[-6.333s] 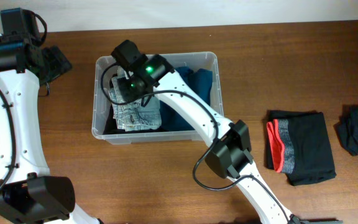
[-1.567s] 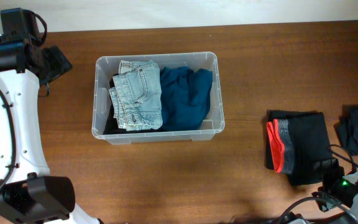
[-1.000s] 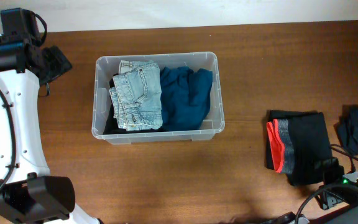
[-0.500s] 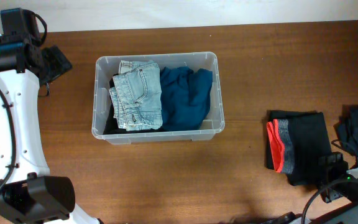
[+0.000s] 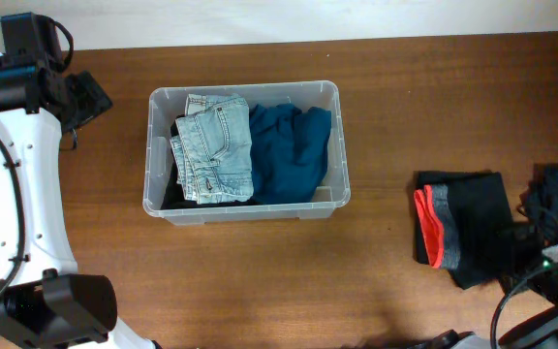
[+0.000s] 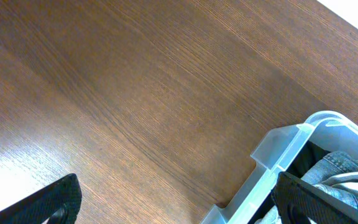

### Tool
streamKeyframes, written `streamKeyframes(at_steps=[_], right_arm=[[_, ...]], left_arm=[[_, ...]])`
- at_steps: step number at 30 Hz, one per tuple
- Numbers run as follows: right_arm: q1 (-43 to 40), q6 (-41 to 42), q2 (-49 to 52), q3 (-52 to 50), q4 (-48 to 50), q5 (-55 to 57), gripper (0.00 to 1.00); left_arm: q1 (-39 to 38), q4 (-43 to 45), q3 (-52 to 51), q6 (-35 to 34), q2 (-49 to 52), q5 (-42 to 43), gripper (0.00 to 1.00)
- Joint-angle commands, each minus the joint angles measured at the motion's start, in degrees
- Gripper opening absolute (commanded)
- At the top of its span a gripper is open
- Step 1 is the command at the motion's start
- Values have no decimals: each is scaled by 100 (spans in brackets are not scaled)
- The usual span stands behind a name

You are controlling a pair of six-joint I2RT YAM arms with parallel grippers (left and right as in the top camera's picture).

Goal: Pack container
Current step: 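Close the right gripper on the black garment and drag it left, then lift the black garment with right gripper and carry it over the bin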

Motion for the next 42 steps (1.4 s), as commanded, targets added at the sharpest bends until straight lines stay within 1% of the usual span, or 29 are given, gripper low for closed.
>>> streamKeyframes(at_steps=[1, 9, 11, 14, 17, 19, 20, 22, 23, 25, 27, 31, 33, 34, 42], right_arm=[[584, 343, 533, -402, 111, 774, 98], [1773, 1106, 535, -402, 763, 844, 98], [1928, 1309, 535, -402, 870, 931, 98], [2052, 1386, 538, -402, 1010, 942, 99], [2096, 1381, 544, -402, 1045, 944, 89], [2094, 1381, 555, -402, 1047, 944, 76], [2094, 1381, 555, -402, 1047, 946, 67], [2094, 1381, 555, -402, 1064, 944, 54], [2094, 1381, 555, -402, 1067, 944, 44], [2094, 1384, 555, -402, 1088, 942, 30], [2094, 1381, 555, -398, 1121, 940, 20], [2094, 1381, 553, -319, 1180, 785, 13], [2094, 1379, 553, -210, 1180, 577, 6], [2094, 1379, 553, -149, 1182, 442, 4], [2094, 1381, 520, 560, 1174, -975, 4]], left_arm=[[20, -7, 35, -52, -114, -22, 99], [20, -7, 35, -55, -114, -22, 99], [20, -7, 35, -55, -114, -22, 99], [20, -7, 35, -55, -114, -22, 99], [20, -7, 35, -52, -114, -22, 99], [20, -7, 35, -55, -114, -22, 99], [20, -7, 35, -55, -114, -22, 99], [20, -7, 35, -55, -114, -22, 99], [20, -7, 35, -55, -114, -22, 99], [20, -7, 35, -55, -114, -22, 99], [20, -7, 35, -52, -114, -22, 99], [20, -4, 35, -55, -114, -22, 99], [20, -7, 35, -55, -114, -22, 100], [20, -7, 35, -55, -114, -22, 99], [20, -7, 35, -55, -114, -22, 99]])
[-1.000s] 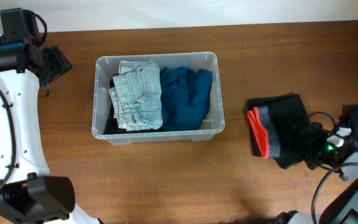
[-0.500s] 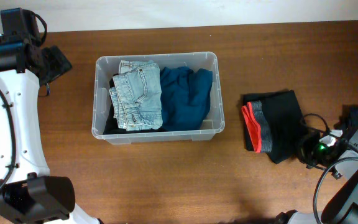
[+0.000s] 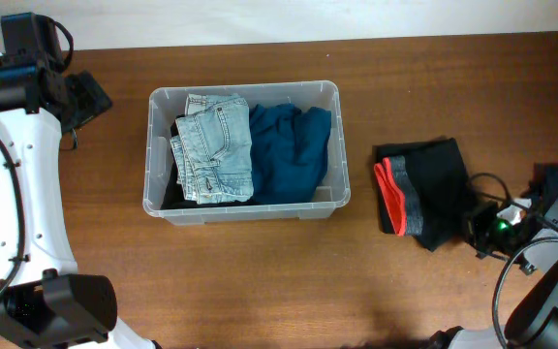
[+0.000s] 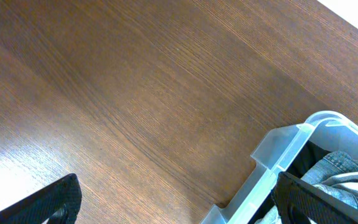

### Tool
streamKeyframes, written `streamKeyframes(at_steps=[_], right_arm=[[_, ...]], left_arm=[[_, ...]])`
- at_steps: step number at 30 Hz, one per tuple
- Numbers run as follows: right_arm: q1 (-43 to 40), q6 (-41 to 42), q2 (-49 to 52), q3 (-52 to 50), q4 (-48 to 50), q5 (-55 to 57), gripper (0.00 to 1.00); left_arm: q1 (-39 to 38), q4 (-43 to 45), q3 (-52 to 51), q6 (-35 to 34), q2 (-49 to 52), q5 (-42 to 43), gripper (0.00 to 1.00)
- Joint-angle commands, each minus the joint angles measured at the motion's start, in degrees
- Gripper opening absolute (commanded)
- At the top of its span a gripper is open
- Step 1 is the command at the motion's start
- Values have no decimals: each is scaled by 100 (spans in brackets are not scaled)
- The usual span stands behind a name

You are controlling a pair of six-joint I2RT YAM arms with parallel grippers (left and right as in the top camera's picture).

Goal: Pack container
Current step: 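Lift the black garment with right gripper and carry it over the bin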

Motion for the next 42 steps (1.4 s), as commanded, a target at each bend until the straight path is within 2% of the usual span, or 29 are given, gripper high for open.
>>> streamKeyframes(at_steps=[1, 8, 12, 19, 26, 36, 42], right_arm=[[81, -9, 4, 533, 35, -1093, 4], [304, 37, -46, 1711, 26, -2789, 4], [693, 214, -131, 2417, 33, -3298, 4], [1779, 748, -240, 3790, 35, -3401, 4], [3252, 933, -240, 5189, 52, -3150, 4], [5029, 879, -28, 5436, 31, -3084, 4], [5552, 616, 446, 5436, 37, -3097, 4]], left_arm=[[20, -7, 35, -55, -114, -22, 99], [20, -7, 35, -55, -114, -22, 99], [20, -7, 35, -55, -114, -22, 99], [20, -7, 35, -55, -114, -22, 99], [20, -7, 35, -55, -114, -22, 99], [20, -7, 35, -55, -114, -22, 99], [20, -7, 35, -55, -114, -22, 100]])
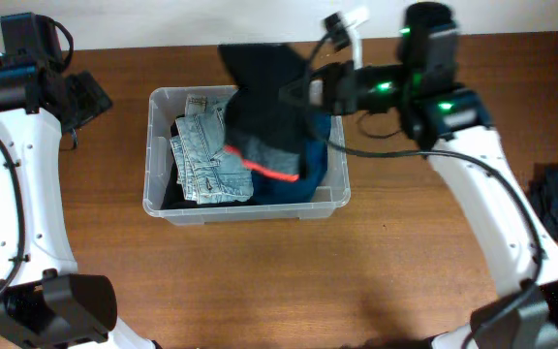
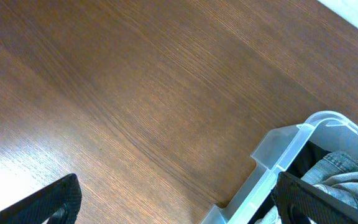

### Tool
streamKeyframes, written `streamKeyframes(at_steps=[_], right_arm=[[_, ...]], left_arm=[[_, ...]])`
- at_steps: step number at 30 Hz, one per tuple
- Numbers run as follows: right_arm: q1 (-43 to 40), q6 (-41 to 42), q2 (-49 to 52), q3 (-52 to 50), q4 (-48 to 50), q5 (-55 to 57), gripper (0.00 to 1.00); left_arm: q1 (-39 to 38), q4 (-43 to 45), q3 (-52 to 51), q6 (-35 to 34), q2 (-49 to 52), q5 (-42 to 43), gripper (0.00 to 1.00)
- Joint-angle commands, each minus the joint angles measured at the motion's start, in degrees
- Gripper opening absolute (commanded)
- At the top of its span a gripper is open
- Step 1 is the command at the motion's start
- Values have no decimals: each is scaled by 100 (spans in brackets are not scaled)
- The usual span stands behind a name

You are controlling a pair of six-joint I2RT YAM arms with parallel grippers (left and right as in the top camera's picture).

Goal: Pack container
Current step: 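Lift the black garment with right gripper and carry it over the bin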

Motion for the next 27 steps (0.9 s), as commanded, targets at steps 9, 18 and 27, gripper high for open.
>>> streamKeyframes(at_steps=[9, 18, 27], right_arm=[[199, -409, 1266, 118, 61, 52, 4], [192, -520, 1447, 118, -538, 1095, 5], [-15, -1060, 1447, 120, -1864, 3274, 18]], left_arm=[[20, -7, 35, -52, -114, -20, 99], [20, -7, 35, -52, -114, -22, 99], [20, -7, 35, -55, -114, -22, 99]])
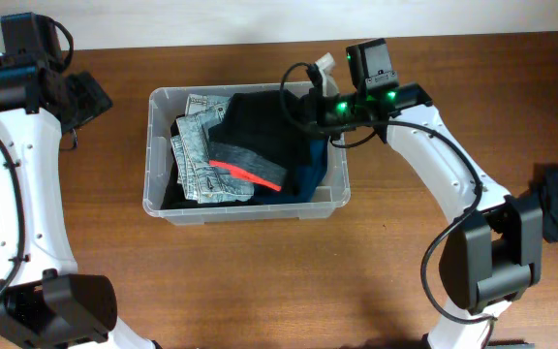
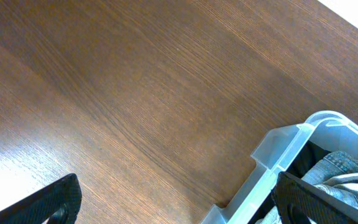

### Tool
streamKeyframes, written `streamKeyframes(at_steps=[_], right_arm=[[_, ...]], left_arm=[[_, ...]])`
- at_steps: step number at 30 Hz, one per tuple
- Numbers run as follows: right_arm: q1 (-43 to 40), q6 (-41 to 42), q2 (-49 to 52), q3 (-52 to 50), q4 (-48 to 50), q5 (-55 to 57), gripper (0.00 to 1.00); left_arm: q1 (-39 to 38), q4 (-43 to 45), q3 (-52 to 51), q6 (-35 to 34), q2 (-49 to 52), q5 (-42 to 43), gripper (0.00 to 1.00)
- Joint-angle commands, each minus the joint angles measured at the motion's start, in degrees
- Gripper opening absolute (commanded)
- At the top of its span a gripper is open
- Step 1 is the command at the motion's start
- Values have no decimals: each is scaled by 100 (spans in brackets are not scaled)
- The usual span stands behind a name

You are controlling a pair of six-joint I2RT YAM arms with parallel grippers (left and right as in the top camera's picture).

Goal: Pack container
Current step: 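Lift the black garment with right gripper and carry it over the bin, then lower the black garment into the bin's right half and release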

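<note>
A clear plastic container [image 1: 335, 199] stands mid-table. Inside lie light denim jeans [image 1: 194, 160] on the left and a blue garment [image 1: 313, 170] on the right. A black garment with a red and grey waistband [image 1: 255, 136] is spread over both. My right gripper [image 1: 305, 102] sits over the container's far right part, shut on that black garment's upper edge. My left gripper [image 1: 87, 97] hangs open left of the container, holding nothing. In the left wrist view, its fingers [image 2: 309, 199] frame the container's corner [image 2: 288, 146] and the jeans [image 2: 347, 169].
Another dark garment lies on the wooden table [image 1: 260, 281] at the right edge. The right arm reaches across the table's far right part towards the container. The table's back edge runs just behind the container.
The black garment hung in my right gripper above the container; now it lies in the container over the jeans and blue garment. The right gripper has come lower. The left arm is unchanged.
The black garment first lay folded on the table at the right, by my right gripper. Then it sat shifted left and turned. After that it hung from the right gripper over the container, and now it rests inside. The left gripper stayed open beside the container throughout.
</note>
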Motion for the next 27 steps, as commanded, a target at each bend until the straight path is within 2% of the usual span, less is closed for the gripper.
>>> streamKeyframes(at_steps=[1, 9, 11, 14, 16, 21, 27], right_arm=[[-190, -376, -39, 109, -208, 1228, 22], [-452, -750, -42, 114, -551, 2179, 27], [-450, -822, -44, 125, -557, 2426, 37], [-446, -942, -44, 153, -560, 2465, 70], [-446, -944, -44, 179, -581, 2465, 75], [-444, -1095, -46, 514, -743, 2468, 75], [-321, -1244, -46, 1860, -1731, 2946, 72]], left_arm=[[20, -7, 35, -55, -114, -22, 99], [20, -7, 35, -55, -114, -22, 99], [20, -7, 35, -55, -114, -22, 99], [20, -7, 35, -55, -114, -22, 99], [20, -7, 35, -55, -114, -22, 99], [20, -7, 35, -55, -114, -22, 99], [20, -7, 35, -55, -114, -22, 99]])
